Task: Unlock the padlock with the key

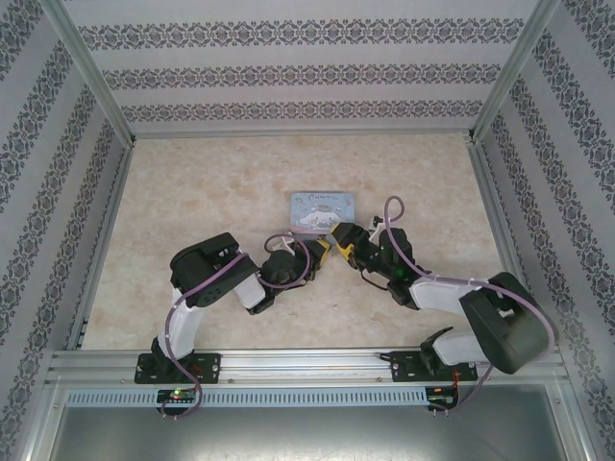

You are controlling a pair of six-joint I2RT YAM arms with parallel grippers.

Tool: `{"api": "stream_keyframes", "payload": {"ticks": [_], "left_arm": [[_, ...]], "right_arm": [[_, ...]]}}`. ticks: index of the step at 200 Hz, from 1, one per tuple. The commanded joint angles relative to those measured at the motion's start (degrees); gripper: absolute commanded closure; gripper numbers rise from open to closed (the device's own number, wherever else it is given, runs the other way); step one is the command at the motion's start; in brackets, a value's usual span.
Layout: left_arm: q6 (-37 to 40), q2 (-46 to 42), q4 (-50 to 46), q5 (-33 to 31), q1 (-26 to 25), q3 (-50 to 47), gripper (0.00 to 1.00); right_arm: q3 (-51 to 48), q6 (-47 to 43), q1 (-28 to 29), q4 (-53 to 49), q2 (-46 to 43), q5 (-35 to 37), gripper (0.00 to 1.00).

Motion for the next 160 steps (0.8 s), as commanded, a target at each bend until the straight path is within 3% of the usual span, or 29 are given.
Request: {"api": "stream_keyframes", "payload": {"ticks": [1,36,69,119,160], "left_arm": [[3.2,0.5,-2.2,1.1,0.8,0.2,1.0],[4.5,0.5,-3.7,2.0,1.4,0.5,1.0],[5.5,0.2,-5.4,3.1,1.5,1.1,1.0],[7.3,-2.1,-10.5,4.7,1.5,1.5,1.0],[8.1,-3.8,-15.3,6.6,1.8,2.3,1.0]], "right_arm": [[0.2,-8.4,-0.2,-14.1,-5.1,-0.3,0.33],[9.5,-26.8,1.7,-41.4,-13.5,9.1,0.34],[14.0,-41.9,3.5,-51.7,-13.9,16.7,0.37],[15.7,-56.0,9.4,-53.8,-9.8,25.3,0.5],[15.1,-61.2,11.1,-51.2,-7.4,24.7,0.6]]}}
